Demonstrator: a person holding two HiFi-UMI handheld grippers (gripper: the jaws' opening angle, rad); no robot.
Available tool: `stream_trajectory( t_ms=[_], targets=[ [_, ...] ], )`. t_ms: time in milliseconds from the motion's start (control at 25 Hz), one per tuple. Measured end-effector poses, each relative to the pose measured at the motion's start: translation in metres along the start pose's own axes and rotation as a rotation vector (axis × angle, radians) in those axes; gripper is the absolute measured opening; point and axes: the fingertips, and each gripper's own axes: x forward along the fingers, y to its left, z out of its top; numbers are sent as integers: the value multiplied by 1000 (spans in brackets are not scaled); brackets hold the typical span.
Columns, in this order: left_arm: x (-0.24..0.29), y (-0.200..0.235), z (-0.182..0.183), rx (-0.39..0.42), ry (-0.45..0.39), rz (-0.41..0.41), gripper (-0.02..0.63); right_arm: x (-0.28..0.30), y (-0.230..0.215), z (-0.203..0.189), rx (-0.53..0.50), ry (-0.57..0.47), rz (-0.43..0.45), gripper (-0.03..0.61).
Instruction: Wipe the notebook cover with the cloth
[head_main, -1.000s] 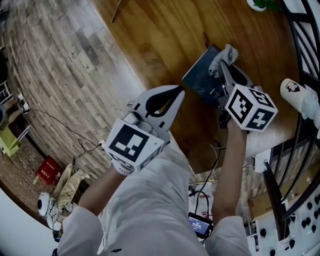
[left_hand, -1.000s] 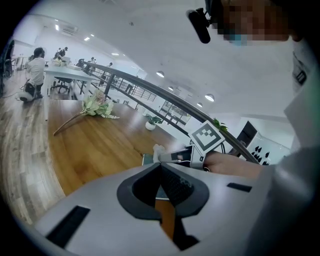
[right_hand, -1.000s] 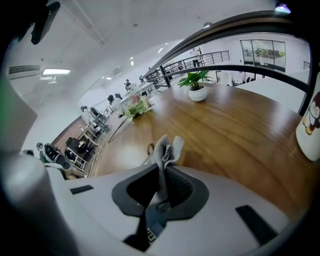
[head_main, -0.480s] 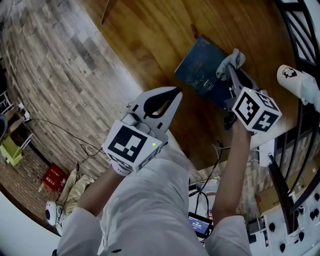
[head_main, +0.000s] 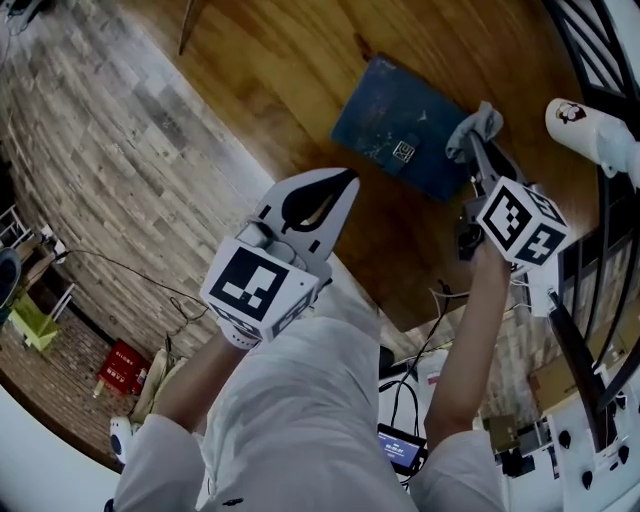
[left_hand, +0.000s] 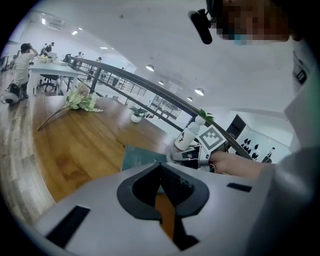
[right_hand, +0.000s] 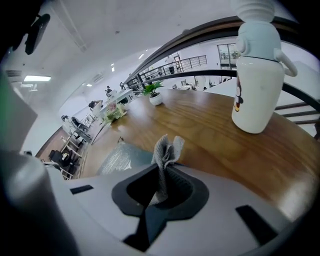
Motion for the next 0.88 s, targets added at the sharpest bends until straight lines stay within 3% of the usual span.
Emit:
stream_trajectory(
  t_ms=[600,880],
  targets=[
    [-5,-22,-12,50,30,-62,20,-42,-46,-25,79,-57,-185,43],
    [-14,-22,-15,57,26,-62,20,-61,-12,-35,77,-62,-82,43]
  ],
)
